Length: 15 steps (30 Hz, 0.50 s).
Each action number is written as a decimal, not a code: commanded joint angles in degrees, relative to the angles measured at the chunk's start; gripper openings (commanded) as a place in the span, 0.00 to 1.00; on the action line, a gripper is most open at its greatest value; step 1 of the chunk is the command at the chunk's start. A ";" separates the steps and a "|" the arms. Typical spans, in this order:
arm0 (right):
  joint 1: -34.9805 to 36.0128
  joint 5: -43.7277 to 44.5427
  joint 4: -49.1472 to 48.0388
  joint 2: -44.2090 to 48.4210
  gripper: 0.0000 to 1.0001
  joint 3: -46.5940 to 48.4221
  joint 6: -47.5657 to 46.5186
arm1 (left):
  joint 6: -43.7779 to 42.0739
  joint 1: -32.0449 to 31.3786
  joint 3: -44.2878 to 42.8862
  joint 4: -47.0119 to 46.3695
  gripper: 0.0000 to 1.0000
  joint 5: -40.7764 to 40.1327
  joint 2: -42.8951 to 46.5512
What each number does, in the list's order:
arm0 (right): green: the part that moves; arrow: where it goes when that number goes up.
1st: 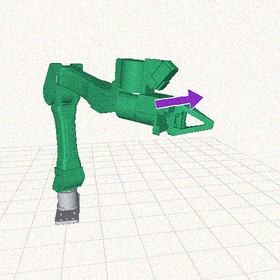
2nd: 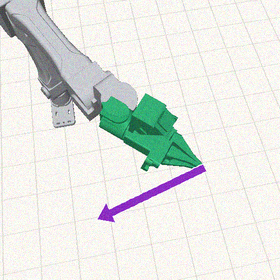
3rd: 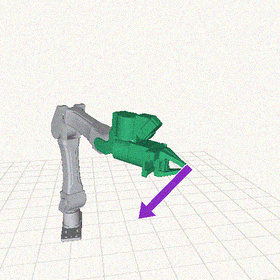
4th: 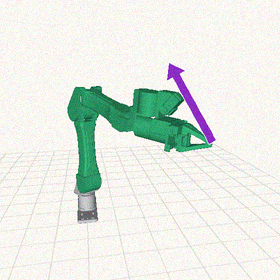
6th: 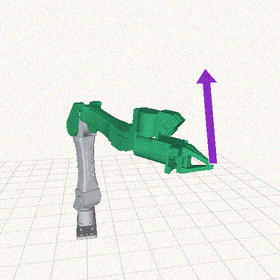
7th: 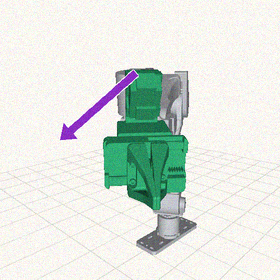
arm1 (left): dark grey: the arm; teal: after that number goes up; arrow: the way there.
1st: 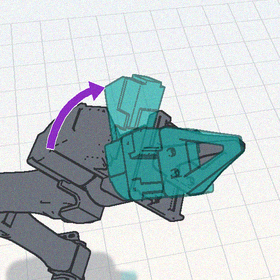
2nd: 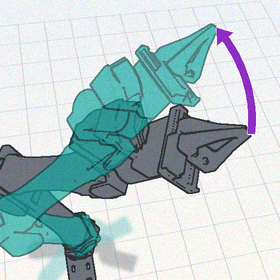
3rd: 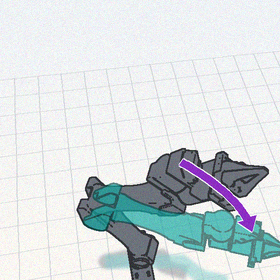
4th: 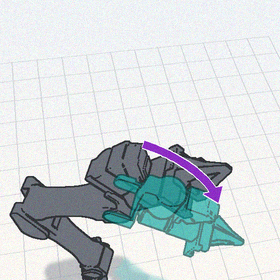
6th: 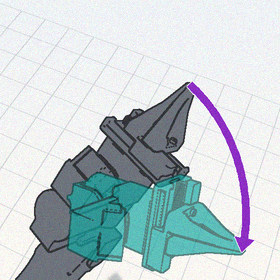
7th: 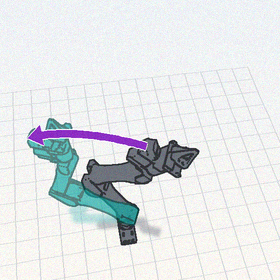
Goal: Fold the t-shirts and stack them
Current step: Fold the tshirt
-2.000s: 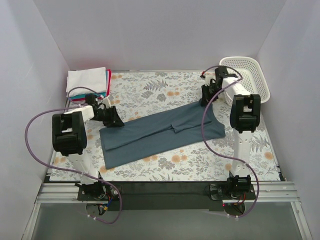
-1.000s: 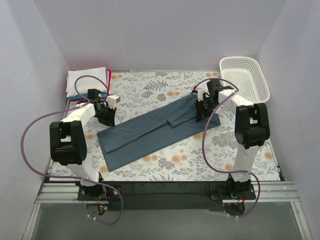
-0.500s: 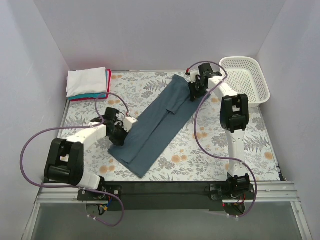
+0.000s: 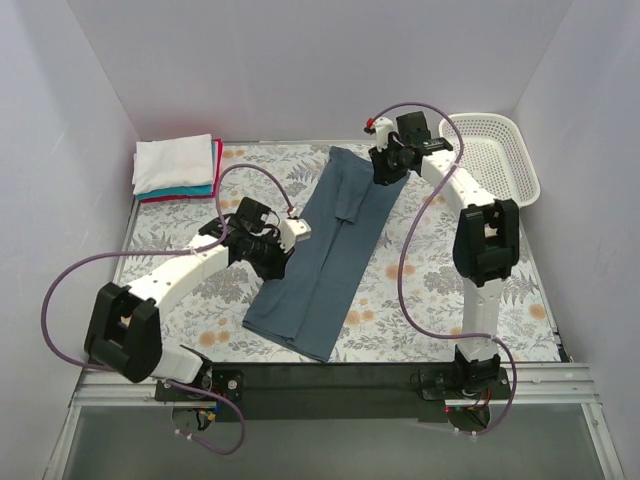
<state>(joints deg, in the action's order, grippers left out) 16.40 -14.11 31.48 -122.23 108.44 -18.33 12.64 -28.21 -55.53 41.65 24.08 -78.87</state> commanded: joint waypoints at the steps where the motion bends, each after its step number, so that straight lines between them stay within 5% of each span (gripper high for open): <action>1: -0.23 -6.61 -0.99 3.85 0.29 -6.73 4.70 | 0.10 0.17 -0.37 -4.98 0.00 -0.25 -4.79; 10: 0.03 -6.90 -0.99 -4.41 0.23 -6.85 8.75 | -2.88 -0.71 2.52 -9.31 0.00 -2.90 -12.62; 15: -0.06 -2.77 -0.99 -10.55 0.23 -1.84 7.17 | -3.15 -6.15 7.79 -9.30 0.00 -2.46 -12.88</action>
<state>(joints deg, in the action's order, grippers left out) 16.32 -19.22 31.05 -129.75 102.78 -10.70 10.63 -30.87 -50.89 32.60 21.23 -92.23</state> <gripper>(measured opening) 0.230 0.006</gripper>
